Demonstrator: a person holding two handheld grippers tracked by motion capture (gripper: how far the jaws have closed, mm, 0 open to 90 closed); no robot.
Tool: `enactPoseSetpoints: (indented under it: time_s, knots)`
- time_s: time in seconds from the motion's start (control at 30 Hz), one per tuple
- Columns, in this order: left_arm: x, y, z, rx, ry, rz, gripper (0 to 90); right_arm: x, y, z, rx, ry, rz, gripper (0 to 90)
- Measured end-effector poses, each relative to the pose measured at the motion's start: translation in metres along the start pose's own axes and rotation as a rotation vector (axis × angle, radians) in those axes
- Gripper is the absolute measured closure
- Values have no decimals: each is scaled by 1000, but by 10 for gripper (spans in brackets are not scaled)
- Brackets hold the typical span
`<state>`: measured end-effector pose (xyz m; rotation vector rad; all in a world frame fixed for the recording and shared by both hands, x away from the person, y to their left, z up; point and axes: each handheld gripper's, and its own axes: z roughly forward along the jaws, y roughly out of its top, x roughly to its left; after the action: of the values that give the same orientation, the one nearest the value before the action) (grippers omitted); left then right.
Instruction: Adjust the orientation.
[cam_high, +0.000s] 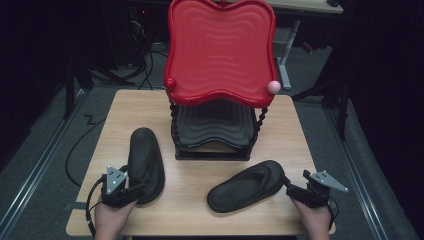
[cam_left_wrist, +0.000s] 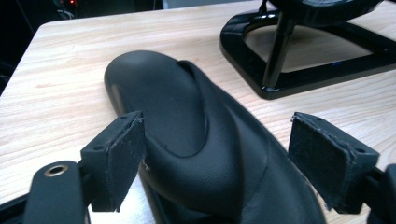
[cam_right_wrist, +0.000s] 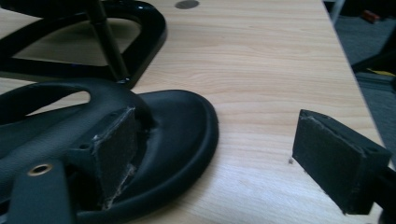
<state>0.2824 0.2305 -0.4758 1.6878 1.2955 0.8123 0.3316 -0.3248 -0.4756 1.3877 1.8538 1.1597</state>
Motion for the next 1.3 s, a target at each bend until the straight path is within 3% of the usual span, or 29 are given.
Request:
enactPoseSetpoints:
  time_s: [0.1,0.2,0.43,0.57,0.73,0.77,0.83,1.0,1.1,1.17,1.23,1.3]
  knots:
    - [3,-4,-1,16,21,-21,201,-2,-1,1,-13,14,-9,163]
    - [2,-6,-2,24,26,-33,216,-4,-1,2,-21,-10,-8,163]
    - [-6,-7,-8,27,19,-26,259,0,4,1,-35,18,4,167]
    - [-10,-7,-12,37,16,1,268,9,6,1,-30,20,-18,173]
    - [-18,-17,-4,122,7,15,216,15,6,0,-38,28,-17,190]
    - [-23,-18,-1,139,32,60,176,18,5,3,-21,40,-33,197]
    - [-22,-17,0,146,34,70,180,20,5,7,-18,39,-33,197]
    - [-3,-21,1,184,121,35,263,23,4,13,-9,49,-34,205]
    - [6,-23,1,182,111,6,296,22,3,14,-1,51,-31,210]
    - [18,-26,-5,181,151,-14,361,21,3,13,-3,50,-26,213]
    - [24,-27,-7,184,148,-33,417,19,2,12,-6,50,-26,217]
    - [43,-30,-6,205,173,-61,446,17,1,12,-3,51,-11,219]
